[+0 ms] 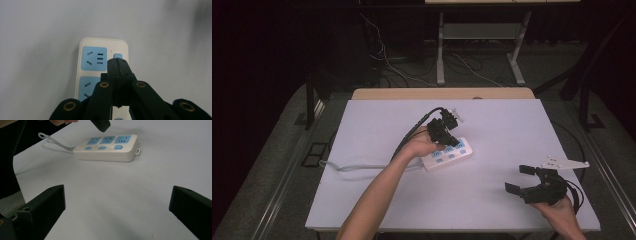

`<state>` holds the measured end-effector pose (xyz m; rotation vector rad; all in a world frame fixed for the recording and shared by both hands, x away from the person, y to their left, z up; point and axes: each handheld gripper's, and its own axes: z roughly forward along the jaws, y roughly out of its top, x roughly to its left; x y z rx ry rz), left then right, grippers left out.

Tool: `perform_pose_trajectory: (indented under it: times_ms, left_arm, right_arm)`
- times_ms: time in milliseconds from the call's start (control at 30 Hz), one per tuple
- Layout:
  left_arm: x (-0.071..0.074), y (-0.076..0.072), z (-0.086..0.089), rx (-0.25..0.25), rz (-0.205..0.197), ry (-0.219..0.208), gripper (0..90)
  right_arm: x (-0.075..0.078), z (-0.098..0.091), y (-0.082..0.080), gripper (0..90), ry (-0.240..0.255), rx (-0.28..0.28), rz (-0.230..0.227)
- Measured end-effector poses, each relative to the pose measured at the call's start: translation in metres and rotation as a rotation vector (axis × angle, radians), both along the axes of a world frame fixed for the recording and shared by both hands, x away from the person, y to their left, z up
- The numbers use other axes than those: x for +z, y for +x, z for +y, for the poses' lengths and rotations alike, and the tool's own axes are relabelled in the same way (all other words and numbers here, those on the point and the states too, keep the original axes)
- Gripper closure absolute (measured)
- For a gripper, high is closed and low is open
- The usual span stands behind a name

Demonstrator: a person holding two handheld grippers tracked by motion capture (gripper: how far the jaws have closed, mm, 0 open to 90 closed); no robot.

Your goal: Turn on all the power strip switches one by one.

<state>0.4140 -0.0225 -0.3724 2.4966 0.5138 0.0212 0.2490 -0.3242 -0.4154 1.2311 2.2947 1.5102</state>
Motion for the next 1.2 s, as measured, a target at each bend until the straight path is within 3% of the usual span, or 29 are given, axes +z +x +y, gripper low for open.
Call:
perform_pose_trajectory:
  times_ms: [367, 633, 1200]
  left_arm:
    - [-0.001, 0.005, -0.020, -0.034, -0.008, 0.014, 89.7]
    - [-0.011, 0.006, -0.030, -0.045, -0.008, 0.018, 89.7]
    - [-0.028, 0.007, -0.034, -0.033, 0.004, 0.031, 89.7]
  right_arm:
    - [0.000, 0.000, 0.000, 0.4, 0.002, 0.000, 0.002]
    - [0.000, -0.001, 0.000, 0.4, 0.002, 0.002, 0.002]
    - [-0.001, -0.001, 0.000, 0.3, 0.001, 0.005, 0.004]
